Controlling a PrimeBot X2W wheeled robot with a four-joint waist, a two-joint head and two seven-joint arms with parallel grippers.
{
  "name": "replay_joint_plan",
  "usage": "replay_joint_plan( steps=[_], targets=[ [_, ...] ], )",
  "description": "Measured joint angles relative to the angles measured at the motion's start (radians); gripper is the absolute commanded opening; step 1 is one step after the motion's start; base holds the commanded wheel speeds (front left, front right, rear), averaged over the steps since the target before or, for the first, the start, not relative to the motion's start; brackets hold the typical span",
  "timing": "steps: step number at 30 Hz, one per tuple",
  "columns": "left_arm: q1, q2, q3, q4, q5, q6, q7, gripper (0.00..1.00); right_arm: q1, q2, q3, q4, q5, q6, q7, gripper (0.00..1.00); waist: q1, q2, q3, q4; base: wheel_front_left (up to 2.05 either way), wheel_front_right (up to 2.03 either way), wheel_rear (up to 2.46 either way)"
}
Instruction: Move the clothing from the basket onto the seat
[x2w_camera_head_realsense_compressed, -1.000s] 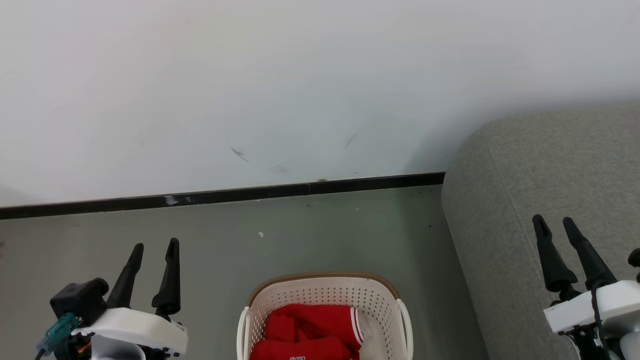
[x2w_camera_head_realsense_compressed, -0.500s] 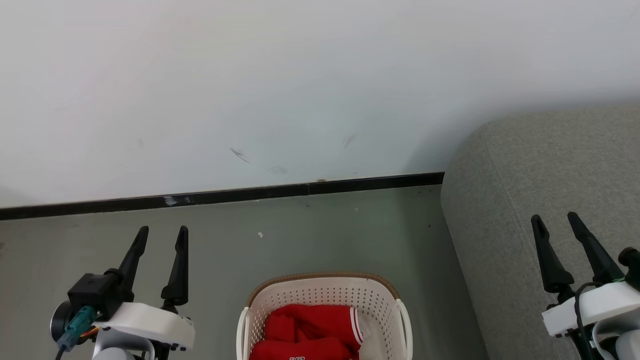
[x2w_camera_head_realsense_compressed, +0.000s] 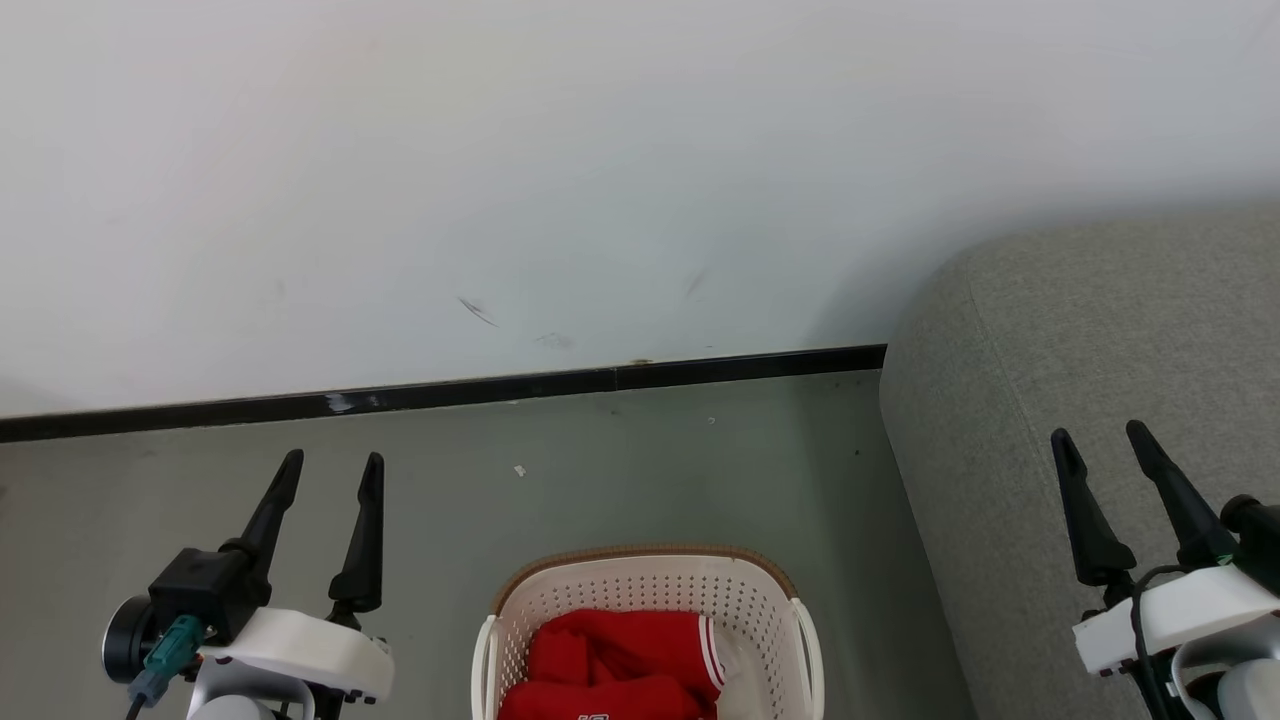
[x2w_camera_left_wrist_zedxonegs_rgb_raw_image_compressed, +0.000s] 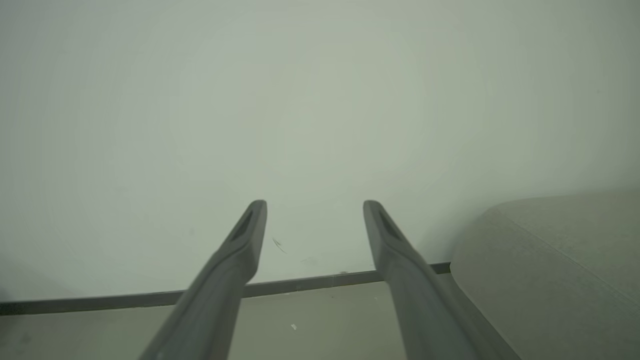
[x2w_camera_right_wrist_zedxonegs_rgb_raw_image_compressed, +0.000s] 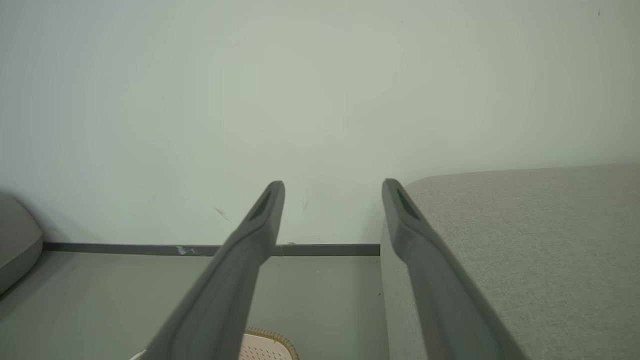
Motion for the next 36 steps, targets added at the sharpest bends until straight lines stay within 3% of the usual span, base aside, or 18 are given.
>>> replay_joint_plan(
  steps=[18,36],
  targets=[
    [0.0,-0.017,0.011,0.039,0.0,-0.012,0.0,1.0,0.0,0.031,-0.023,-0.019,0.048,0.0,0.0,1.0,-0.0001,0.0,0.016,-0.006,0.0,0.0,0.0],
    [-0.063,-0.039,-0.052,0.17,-0.014,-0.062,0.02,1.0,0.001,0.049,-0.053,-0.065,0.115,0.0,0.0,1.0,-0.0002,0.0,0.087,-0.026,0.0,0.0,0.0]
  ],
)
